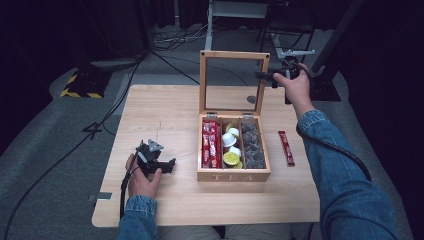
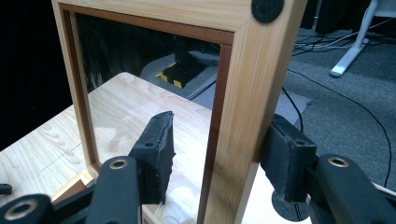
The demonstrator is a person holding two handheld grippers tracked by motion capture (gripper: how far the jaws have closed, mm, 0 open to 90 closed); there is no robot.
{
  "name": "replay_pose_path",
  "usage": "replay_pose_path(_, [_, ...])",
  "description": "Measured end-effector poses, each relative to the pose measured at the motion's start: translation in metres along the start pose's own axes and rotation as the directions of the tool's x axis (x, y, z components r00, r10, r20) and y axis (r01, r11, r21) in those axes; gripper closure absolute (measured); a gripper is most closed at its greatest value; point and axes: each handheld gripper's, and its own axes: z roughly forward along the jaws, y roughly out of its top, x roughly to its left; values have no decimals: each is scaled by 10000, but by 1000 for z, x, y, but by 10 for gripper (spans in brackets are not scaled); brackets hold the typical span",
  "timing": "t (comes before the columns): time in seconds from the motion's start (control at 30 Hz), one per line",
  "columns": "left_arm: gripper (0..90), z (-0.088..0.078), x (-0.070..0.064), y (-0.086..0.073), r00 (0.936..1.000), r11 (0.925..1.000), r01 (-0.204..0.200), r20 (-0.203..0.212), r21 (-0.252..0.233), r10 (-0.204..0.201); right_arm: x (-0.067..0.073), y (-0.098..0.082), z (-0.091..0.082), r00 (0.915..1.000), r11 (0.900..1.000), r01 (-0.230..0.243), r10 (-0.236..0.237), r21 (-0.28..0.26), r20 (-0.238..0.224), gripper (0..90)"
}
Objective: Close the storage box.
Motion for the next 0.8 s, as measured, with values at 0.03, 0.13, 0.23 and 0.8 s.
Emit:
replay_pose_path(0.03, [132, 0, 0, 0, 10000, 10000, -1, 0, 0, 1, 1, 0, -2, 10000, 10000, 45, -45, -19, -15, 475])
replay_pose_path(0.13, [132, 0, 0, 0, 10000, 10000, -15, -5, -1, 15, 6, -1, -7, 10000, 9999, 36, -36, -109, -37, 474])
replay_pose_path(0.23, [132, 0, 0, 0, 10000, 10000, -11, -5, 20, 11, 13, -3, -14, 9997, 9996, 224, -223, -181, 30, 475])
replay_pose_path(0.8, [131, 0, 0, 0, 10000, 10000, -13, -3, 21, 13, 60, -17, -69, 9948, 9959, 852, -866, -289, -530, 423])
